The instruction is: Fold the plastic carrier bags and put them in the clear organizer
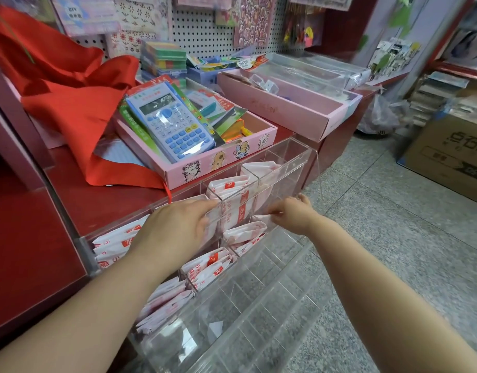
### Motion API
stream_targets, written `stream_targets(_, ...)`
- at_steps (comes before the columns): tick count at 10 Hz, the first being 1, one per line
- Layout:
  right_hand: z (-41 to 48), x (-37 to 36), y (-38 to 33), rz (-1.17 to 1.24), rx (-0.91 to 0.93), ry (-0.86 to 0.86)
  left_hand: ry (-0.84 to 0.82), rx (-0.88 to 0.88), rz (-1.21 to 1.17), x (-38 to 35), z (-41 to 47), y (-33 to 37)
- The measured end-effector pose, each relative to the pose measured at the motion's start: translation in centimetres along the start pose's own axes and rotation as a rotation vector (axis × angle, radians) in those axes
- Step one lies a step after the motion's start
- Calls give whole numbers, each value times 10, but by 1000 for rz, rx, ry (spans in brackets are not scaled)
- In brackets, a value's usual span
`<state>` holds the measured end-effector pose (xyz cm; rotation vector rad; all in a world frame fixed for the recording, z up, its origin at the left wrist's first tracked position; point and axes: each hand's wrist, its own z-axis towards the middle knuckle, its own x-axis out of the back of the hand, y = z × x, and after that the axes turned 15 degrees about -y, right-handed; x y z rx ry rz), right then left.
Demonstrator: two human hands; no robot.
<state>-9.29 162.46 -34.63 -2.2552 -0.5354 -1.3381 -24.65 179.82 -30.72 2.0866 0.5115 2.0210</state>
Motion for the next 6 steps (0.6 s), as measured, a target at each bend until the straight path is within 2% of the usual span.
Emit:
stream_targets(1, -2, 3, 4, 159, 45, 102, -3, -12, 12, -2, 1, -2)
stream_targets(2, -3, 0, 5, 38, 7, 56, 21, -15, -2, -4, 2, -4)
stream_targets(3, -3, -7, 5, 96, -9, 130, 17, -13, 11, -3, 2, -3)
stream_targets(4, -19, -36, -5, 374, -86, 493, -4, -43, 26, -4, 3, -3)
stream_targets(5, -49, -100, -37, 714, -132, 823, 13, -75, 9, -2, 2, -5)
stream_targets(6, -96, -169, -80, 832, -36, 845, 36, -207, 14, -3, -7, -5)
